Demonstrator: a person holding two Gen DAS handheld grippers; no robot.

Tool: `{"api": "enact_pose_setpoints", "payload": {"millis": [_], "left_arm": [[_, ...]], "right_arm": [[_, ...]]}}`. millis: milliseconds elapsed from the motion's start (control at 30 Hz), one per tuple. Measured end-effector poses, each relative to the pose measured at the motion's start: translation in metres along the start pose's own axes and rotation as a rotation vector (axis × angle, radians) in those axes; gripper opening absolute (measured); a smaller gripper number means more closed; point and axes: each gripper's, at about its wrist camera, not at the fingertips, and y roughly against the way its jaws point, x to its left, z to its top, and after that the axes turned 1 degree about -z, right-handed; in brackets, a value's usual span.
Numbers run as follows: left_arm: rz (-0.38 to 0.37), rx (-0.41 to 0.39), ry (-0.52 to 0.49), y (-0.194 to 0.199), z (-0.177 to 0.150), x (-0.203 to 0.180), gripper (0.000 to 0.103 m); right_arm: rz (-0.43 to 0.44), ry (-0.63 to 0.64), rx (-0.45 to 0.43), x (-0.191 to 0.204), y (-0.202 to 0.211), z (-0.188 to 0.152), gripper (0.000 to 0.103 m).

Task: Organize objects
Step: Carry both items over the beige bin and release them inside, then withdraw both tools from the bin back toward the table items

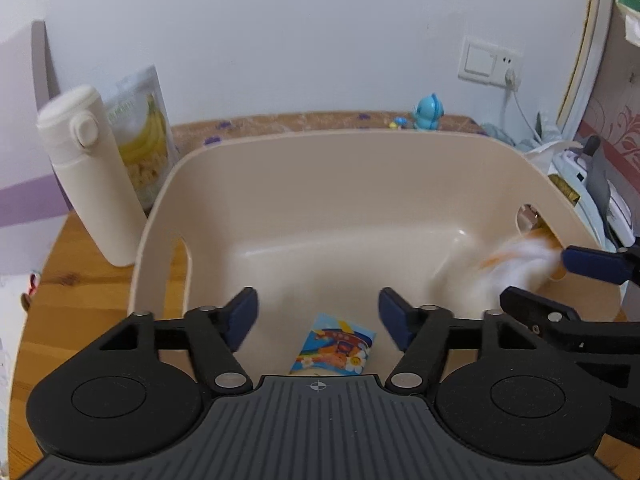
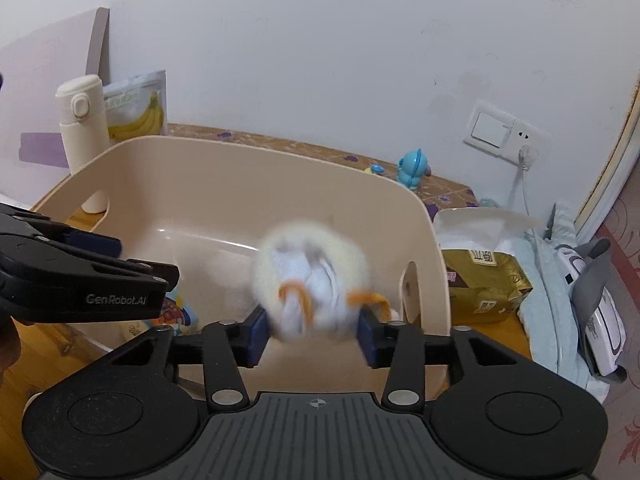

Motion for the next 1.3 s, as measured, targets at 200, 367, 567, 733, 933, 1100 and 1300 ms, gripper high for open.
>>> {"api": "enact_pose_setpoints", "payload": {"millis": [200, 367, 567, 733, 933, 1100, 1300], "left_arm": [[0.002, -0.063, 0.018, 0.026, 0.001, 0.003, 0.075], [0.011, -0.114, 0.006, 0.052, 0.000, 0.004, 0.081], [0.020, -0.168, 0.011, 0.085, -0.013, 0.011, 0.083], [0.022, -0.181, 0.018, 0.105, -0.027, 0.021, 0.084], [0.026, -0.174, 0.015, 0.113, -0.043, 0.028, 0.086], [0.019, -0.135, 0.017, 0.107, -0.062, 0.032, 0.086], [0.005, -0.085, 0.011, 0.100, -0.085, 0.031, 0.086]], "right_arm": [[-0.009, -0.032, -0.054, -0.008, 0.022, -0.002, 0.079], [-0.010, -0.047, -0.109, -0.011, 0.047, -0.004, 0.098], [0.002, -0.092, -0.140, -0.021, 0.074, -0.014, 0.103], [-0.004, -0.120, -0.130, -0.029, 0.088, -0.031, 0.103], [-0.015, -0.113, -0.084, -0.036, 0.087, -0.053, 0.103], [-0.026, -0.108, -0.053, -0.038, 0.086, -0.069, 0.103], [-0.039, -0.088, 0.010, -0.033, 0.079, -0.092, 0.103]]}}
